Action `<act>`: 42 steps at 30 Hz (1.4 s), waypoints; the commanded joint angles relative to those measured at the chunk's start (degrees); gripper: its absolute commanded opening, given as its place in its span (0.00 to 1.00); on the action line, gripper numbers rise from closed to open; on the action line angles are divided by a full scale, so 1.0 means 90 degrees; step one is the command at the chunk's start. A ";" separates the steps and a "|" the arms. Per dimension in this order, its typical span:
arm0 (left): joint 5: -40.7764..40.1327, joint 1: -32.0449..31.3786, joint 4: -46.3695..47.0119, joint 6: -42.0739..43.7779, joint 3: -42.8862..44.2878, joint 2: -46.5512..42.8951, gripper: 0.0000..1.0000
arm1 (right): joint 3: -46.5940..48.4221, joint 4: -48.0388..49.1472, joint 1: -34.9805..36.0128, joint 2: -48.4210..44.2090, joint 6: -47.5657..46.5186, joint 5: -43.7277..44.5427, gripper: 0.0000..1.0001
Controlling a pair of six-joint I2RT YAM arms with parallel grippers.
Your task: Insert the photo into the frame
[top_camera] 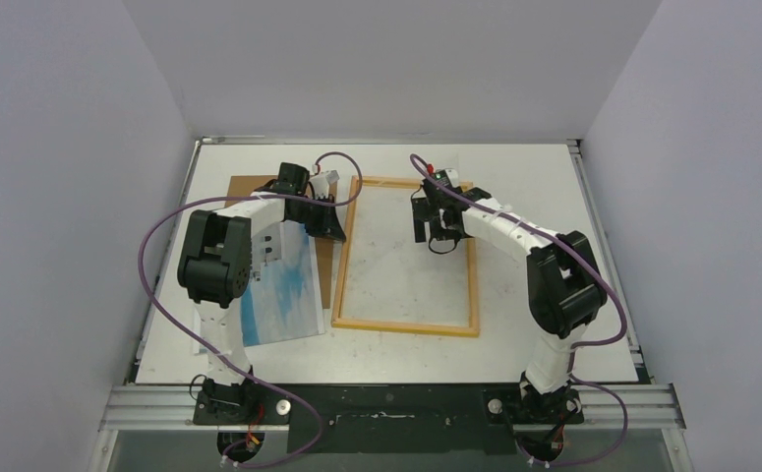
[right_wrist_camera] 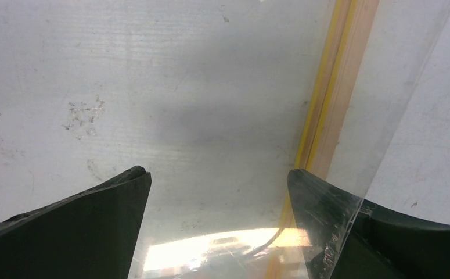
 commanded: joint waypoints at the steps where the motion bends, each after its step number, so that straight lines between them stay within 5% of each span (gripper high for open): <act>1: 0.0220 0.0038 0.0118 -0.0059 0.0116 -0.0014 0.00 | 0.0212 -0.0081 0.0035 -0.0145 -0.0114 0.0420 0.90; 11: 0.0205 -0.0013 0.0010 0.0038 0.0118 -0.0068 0.01 | 0.0077 0.0148 0.0035 0.0001 -0.0009 0.0017 0.90; 19: 0.0320 -0.0066 -0.0055 0.0064 0.0045 -0.0115 0.38 | 0.0057 0.0219 0.0027 -0.0001 0.0046 -0.0083 0.90; 31: -0.1975 -0.0694 -0.0063 0.0606 -0.0093 -0.0164 0.39 | -0.0052 0.0309 0.0015 -0.0076 0.0137 -0.0183 0.90; 42: -0.2838 -0.0994 -0.0257 0.0801 0.0051 -0.0041 0.35 | -0.0192 0.0410 -0.0011 -0.0153 0.0151 -0.0313 0.90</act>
